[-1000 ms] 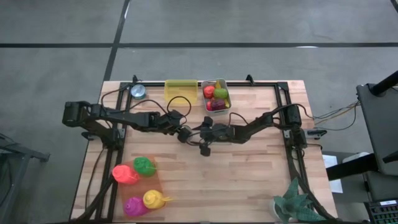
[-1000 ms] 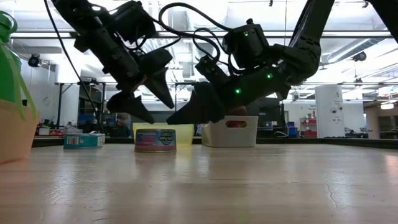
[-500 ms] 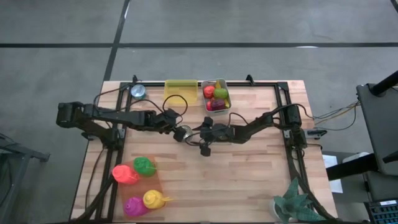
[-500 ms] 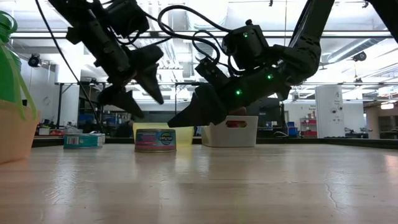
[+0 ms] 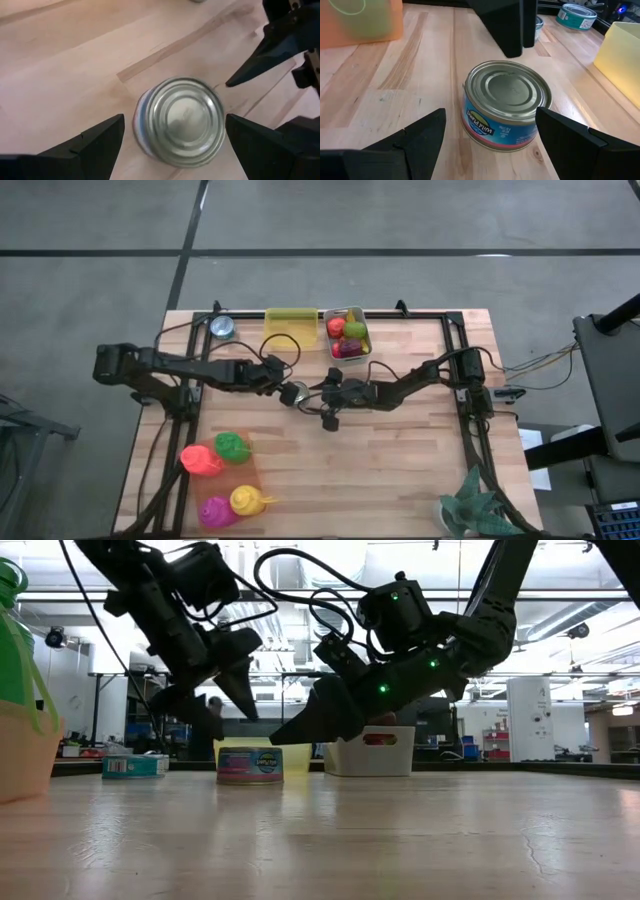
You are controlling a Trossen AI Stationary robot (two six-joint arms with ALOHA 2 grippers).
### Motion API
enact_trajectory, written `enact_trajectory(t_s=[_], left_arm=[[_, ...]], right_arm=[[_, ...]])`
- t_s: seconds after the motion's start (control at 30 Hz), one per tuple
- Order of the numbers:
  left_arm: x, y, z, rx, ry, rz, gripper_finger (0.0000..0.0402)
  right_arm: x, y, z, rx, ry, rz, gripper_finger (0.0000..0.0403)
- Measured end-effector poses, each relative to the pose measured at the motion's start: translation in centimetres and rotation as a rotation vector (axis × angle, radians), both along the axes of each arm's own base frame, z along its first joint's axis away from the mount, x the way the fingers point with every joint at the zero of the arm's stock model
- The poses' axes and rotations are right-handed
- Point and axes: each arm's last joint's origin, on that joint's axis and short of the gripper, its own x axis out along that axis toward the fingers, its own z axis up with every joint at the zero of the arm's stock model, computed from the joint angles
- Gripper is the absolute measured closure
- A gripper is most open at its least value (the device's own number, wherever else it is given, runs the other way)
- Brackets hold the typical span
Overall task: Pick & Place Food Item
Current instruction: Put the blue and pink tuna can into the yellow bin
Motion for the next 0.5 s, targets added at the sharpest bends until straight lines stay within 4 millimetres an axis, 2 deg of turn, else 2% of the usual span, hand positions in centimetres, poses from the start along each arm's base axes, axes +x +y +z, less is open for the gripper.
enact_trajectory(t_s=[0.23, 0.5], left_arm=[[0.53, 0.06, -0.92, -0.002, -0.028, 0.008, 0.0048], [0.68, 0.08, -1.06, -0.002, -0.034, 0.008, 0.0048]], right_arm=[[-0.02, -0.09, -0.05, -0.001, 0.005, -0.002, 0.0097], [-0.12, -0.15, -0.31, 0.002, 0.031, -0.005, 0.0097]])
